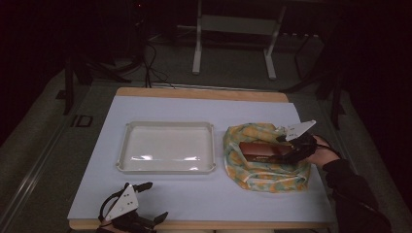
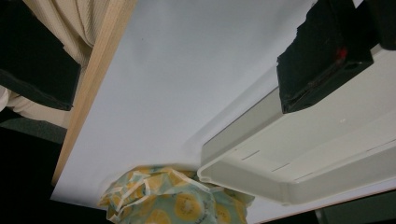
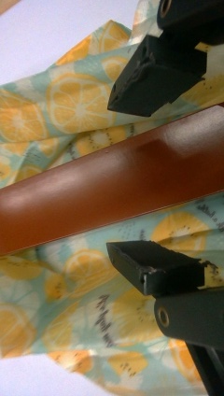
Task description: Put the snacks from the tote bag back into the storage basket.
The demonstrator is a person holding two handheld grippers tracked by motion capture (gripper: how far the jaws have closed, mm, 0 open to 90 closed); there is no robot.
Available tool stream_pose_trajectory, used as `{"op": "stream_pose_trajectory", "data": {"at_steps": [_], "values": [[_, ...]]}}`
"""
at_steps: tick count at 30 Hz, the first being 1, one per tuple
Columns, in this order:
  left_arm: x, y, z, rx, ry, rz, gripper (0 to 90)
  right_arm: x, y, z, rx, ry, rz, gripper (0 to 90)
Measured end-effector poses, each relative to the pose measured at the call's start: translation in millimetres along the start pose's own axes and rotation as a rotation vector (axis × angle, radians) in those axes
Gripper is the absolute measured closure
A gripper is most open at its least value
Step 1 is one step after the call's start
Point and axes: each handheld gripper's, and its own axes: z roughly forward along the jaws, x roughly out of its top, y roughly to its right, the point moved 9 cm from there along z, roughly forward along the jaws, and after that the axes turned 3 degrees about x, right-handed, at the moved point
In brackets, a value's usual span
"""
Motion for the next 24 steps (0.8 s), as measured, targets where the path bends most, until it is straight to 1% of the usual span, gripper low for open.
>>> {"op": "stream_pose_trajectory", "data": {"at_steps": [4, 6, 10, 13, 14, 17, 21, 22, 24], "values": [[-0.4, -0.3, 0.0, -0.001, -0.001, 0.000, 0.0, -3.2, 2.6, 2.5, 0.002, -0.034, -0.013, 27.4], [-0.4, 0.0, 0.1, -0.001, -0.002, 0.002, 0.0, -3.8, 3.3, 3.5, -0.001, -0.048, -0.033, 28.9], [-0.8, 0.1, 0.1, -0.002, -0.003, 0.002, 0.0, -6.6, 3.4, 7.8, 0.016, -0.086, -0.033, 29.0], [-1.2, 0.4, 0.5, -0.005, -0.005, 0.003, 0.0, -10.7, 5.1, 11.2, 0.016, -0.126, -0.049, 29.7], [-1.6, 0.6, 0.5, -0.005, -0.008, 0.006, 0.0, -11.6, 6.5, 11.4, 0.007, -0.135, -0.056, 30.4], [-1.7, 1.3, 0.3, -0.009, -0.008, 0.006, 0.0, -14.2, 8.6, 12.8, 0.003, -0.153, -0.062, 30.7], [-2.5, 1.0, 0.5, -0.009, -0.011, 0.004, 0.0, -18.3, 9.2, 16.0, 0.006, -0.189, -0.074, 32.4], [-2.6, 1.1, 0.5, -0.010, -0.012, 0.003, 0.0, -18.7, 9.8, 16.8, 0.001, -0.196, -0.078, 32.4], [-2.7, 0.8, 0.6, -0.005, -0.015, 0.004, 0.0, -19.2, 9.6, 18.6, 0.007, -0.216, -0.082, 32.5]]}}
